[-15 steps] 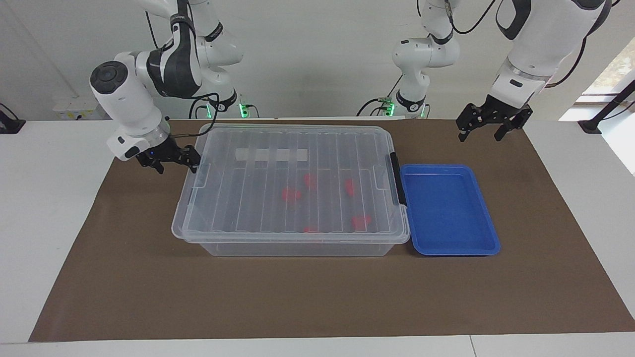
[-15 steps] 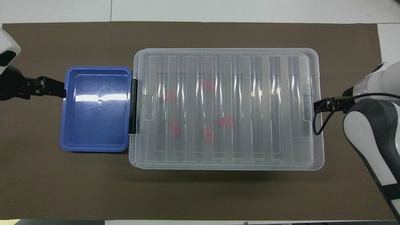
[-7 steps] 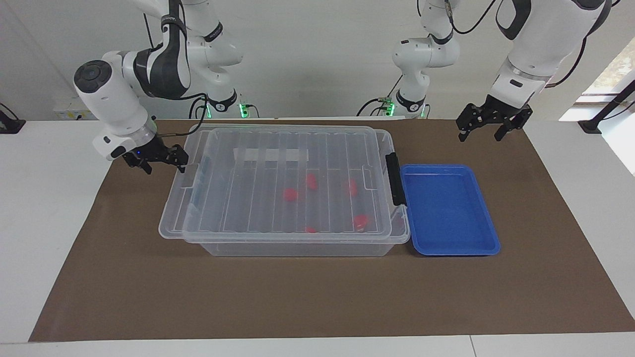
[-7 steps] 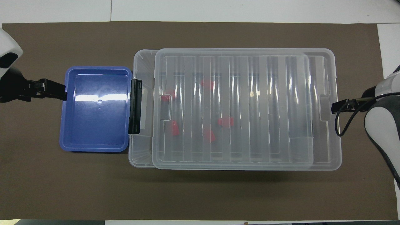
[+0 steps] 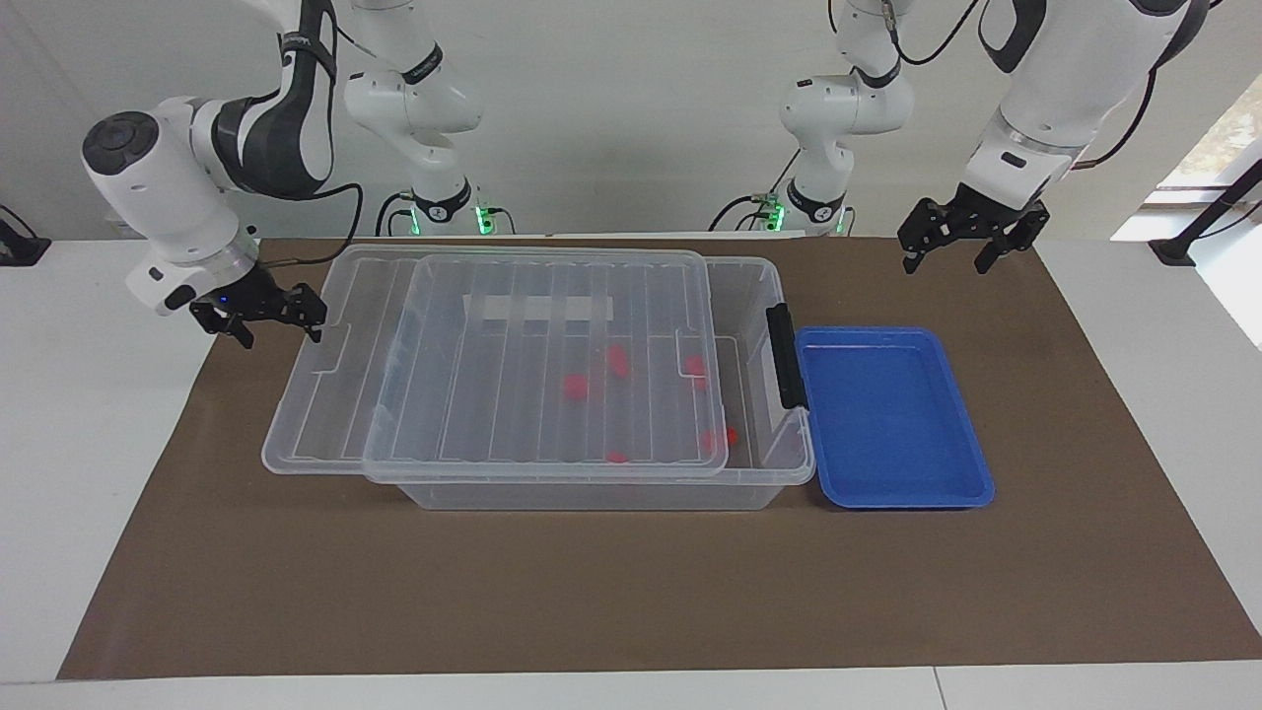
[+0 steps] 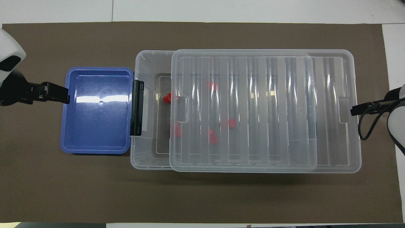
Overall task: Place red block in blue tray from box
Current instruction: 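Reach the left gripper into the opened box toward a red block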
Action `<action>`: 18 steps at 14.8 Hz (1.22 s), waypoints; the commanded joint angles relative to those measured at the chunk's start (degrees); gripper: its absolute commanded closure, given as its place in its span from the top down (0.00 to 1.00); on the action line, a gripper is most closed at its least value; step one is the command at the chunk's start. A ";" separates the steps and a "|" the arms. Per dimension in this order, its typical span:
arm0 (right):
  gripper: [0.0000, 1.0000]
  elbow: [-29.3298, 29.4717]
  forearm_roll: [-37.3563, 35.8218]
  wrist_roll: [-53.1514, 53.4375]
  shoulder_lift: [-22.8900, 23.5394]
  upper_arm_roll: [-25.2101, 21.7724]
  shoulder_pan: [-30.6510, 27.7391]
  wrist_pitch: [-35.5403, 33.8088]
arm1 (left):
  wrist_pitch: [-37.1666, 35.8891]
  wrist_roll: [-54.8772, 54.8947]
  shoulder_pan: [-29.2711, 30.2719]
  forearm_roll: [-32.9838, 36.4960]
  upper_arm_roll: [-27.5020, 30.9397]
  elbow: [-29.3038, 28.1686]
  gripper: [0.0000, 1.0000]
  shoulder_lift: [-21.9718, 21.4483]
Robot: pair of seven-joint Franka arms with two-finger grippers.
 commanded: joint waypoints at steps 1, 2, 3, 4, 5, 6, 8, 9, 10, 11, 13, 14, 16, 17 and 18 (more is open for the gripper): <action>1.00 0.10 -1.70 -3.62 -0.47 0.45 -2.48 0.81 | 0.14 0.35 -1.91 -0.53 -0.05 -1.87 1.00 -1.77; 1.00 0.10 -1.70 -4.32 -0.47 0.36 -3.01 0.81 | 0.32 0.26 -2.44 -0.53 -0.05 -1.96 1.00 -1.94; 1.00 0.10 -1.79 -5.03 -0.39 0.36 -3.45 0.89 | 0.93 -0.09 -3.75 -0.53 -0.05 -2.05 1.00 -1.95; 1.00 0.10 -1.96 -5.64 -0.39 0.36 -3.80 0.89 | 2.67 -0.53 -5.60 -0.53 -0.05 -2.14 1.00 -1.95; 1.00 0.10 -2.05 -5.82 -0.47 0.36 -3.89 0.89 | 4.69 -2.10 -7.01 -0.53 -0.05 -2.84 1.00 -1.95; 1.00 0.10 -2.05 -5.91 -0.39 0.36 -3.98 0.89 | 6.45 -4.29 -9.02 -0.53 -0.05 -3.71 1.00 -2.03; 1.00 0.10 -2.14 -6.70 -0.47 0.36 -4.42 1.33 | 9.27 -7.90 -12.98 -0.53 -0.05 -5.82 1.00 -2.47; 1.00 -0.07 -2.14 -6.70 -0.39 0.36 -4.33 2.12 | 9.98 -9.65 -14.74 -0.53 -0.05 -6.09 1.00 -2.21; 1.00 -0.07 -2.14 -6.44 -0.39 0.36 -4.24 2.21 | 10.33 -12.02 -16.49 -0.53 -0.05 -6.18 1.00 -1.69; 1.00 0.01 -2.14 -6.35 -0.12 0.36 -4.16 2.13 | 11.38 -14.22 -17.99 -0.27 -0.05 -6.62 1.00 -1.25; 1.00 0.01 -2.14 -6.35 -0.03 0.36 -4.15 2.21 | 15.85 -17.39 -20.02 -0.18 -0.05 -9.51 1.00 -1.24; 1.00 0.01 -2.14 -6.44 -0.03 0.36 -4.15 2.30 | 17.53 -18.45 -20.29 -0.18 -0.05 -11.26 0.99 -1.15; 1.00 0.01 -2.14 -6.35 -0.03 0.36 -4.15 2.21 | 20.69 -20.13 -21.78 -0.09 -0.05 -15.48 0.98 -1.07; 1.00 0.01 -2.05 -5.92 -0.03 0.45 -4.15 2.21 | 22.36 -20.65 -21.87 -0.09 -0.05 -16.54 0.98 -0.46; 1.00 0.54 -1.70 -5.74 0.05 0.45 -3.81 1.52 | 23.60 -21.70 -22.48 -0.09 -0.05 -16.82 0.98 0.94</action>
